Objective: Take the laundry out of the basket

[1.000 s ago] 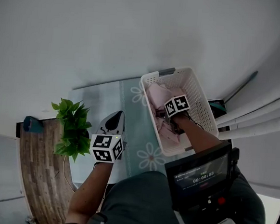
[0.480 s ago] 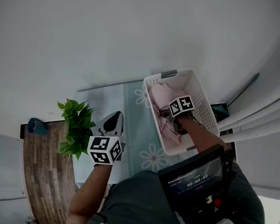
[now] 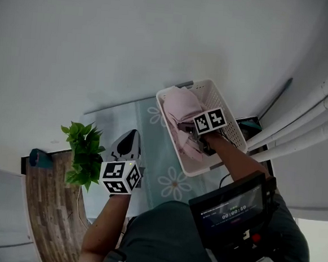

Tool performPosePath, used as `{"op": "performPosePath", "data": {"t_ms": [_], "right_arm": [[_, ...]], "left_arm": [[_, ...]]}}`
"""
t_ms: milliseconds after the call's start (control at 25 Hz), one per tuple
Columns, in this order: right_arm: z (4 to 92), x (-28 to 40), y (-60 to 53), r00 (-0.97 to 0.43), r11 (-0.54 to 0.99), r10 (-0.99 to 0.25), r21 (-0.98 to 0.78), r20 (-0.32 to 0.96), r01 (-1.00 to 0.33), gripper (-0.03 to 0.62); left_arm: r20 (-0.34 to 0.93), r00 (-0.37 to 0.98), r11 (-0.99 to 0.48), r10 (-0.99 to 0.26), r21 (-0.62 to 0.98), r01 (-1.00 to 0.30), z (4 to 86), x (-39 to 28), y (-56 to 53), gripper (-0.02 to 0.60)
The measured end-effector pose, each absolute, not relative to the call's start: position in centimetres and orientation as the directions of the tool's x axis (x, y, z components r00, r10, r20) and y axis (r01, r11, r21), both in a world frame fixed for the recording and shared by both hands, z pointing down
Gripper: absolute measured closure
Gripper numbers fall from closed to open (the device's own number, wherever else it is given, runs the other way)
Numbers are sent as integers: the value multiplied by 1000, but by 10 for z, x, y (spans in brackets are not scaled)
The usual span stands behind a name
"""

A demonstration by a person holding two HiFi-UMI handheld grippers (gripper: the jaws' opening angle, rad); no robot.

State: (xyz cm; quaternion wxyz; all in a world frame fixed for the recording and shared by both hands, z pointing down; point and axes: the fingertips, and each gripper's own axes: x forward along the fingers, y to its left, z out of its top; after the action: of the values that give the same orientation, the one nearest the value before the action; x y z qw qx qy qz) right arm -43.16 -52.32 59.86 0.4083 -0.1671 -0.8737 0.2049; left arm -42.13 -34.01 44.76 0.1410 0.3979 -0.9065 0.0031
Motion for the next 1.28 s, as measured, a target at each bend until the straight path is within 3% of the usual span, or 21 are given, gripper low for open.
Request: {"op": "performPosePath", "data": {"t_ms": [680,1280], "right_arm": [[442,-400,-512,-825,883,438,-342,356,322,332],[306,-312,-474,-965,939,238,-279,110,200,332]], "left_arm": [[172,-643,661,-746,72,-747,406,-404,-348,580],[54,-476,477,-878,9,-879,340,-357,-322,580]]}}
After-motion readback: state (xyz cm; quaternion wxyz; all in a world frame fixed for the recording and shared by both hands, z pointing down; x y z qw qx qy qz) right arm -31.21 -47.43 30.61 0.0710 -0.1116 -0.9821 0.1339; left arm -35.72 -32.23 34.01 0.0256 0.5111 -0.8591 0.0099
